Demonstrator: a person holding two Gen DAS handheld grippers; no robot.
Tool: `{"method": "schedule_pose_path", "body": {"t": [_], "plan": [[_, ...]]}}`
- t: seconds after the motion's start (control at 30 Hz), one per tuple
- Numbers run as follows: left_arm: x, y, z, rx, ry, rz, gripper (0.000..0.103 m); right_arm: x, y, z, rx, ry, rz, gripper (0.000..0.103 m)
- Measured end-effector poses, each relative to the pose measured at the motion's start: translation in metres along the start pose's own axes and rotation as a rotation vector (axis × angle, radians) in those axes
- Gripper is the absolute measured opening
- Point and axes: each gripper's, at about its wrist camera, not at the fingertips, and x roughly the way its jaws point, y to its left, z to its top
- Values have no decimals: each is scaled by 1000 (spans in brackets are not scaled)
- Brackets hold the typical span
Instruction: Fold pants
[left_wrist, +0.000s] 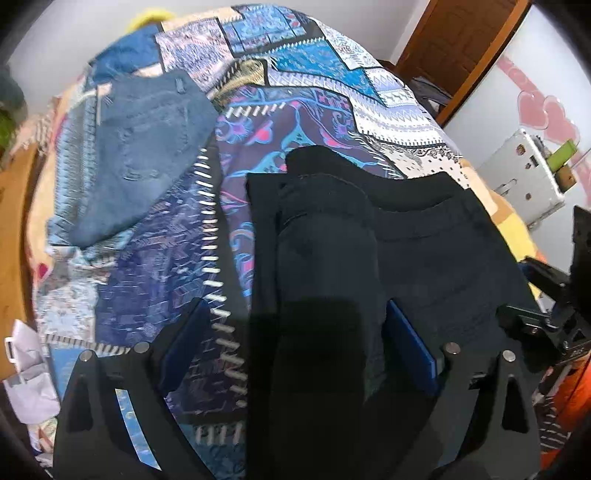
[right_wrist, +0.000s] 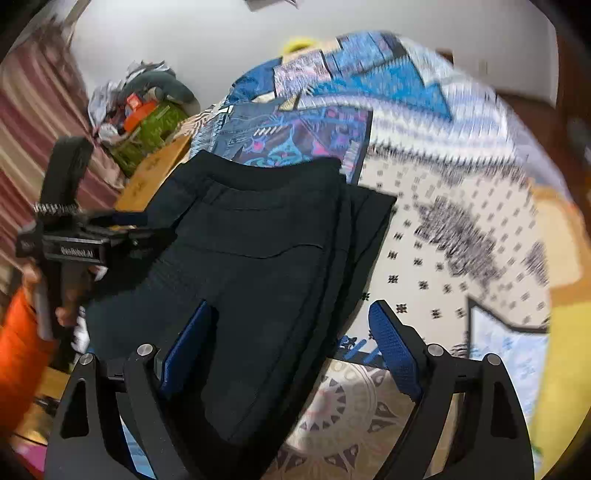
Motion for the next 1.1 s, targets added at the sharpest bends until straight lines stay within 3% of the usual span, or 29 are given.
{"method": "schedule_pose_path", "body": {"t": [0.2, 0.33, 0.47, 0.6, 0.7, 0.77, 0.9, 1.1], "plan": [[17, 7, 9, -69, 49, -115, 97, 8, -2, 8, 34, 21, 61, 86], [20, 5, 15, -69, 50, -129, 96, 14, -3, 13, 43, 31, 93, 82], [16, -3, 21, -51, 25, -148, 77, 19, -3, 16, 39, 28, 89, 65], [13, -10, 24, -39, 14, -125, 66, 17, -9, 21, 82, 44, 136, 39], [5, -8, 21, -46, -12, -107, 47, 14, -5, 22, 66, 39, 132, 29], [-5, -8, 19, -58, -44, -103, 41, 11, 0, 23, 46, 31, 122, 26], [-25, -26, 12, 5, -114, -23, 30, 2, 15, 27, -12, -2, 93, 21], [-66, -29, 10, 36, -220, 33, 28, -10, 38, 45, -77, -56, 81, 21]]}}
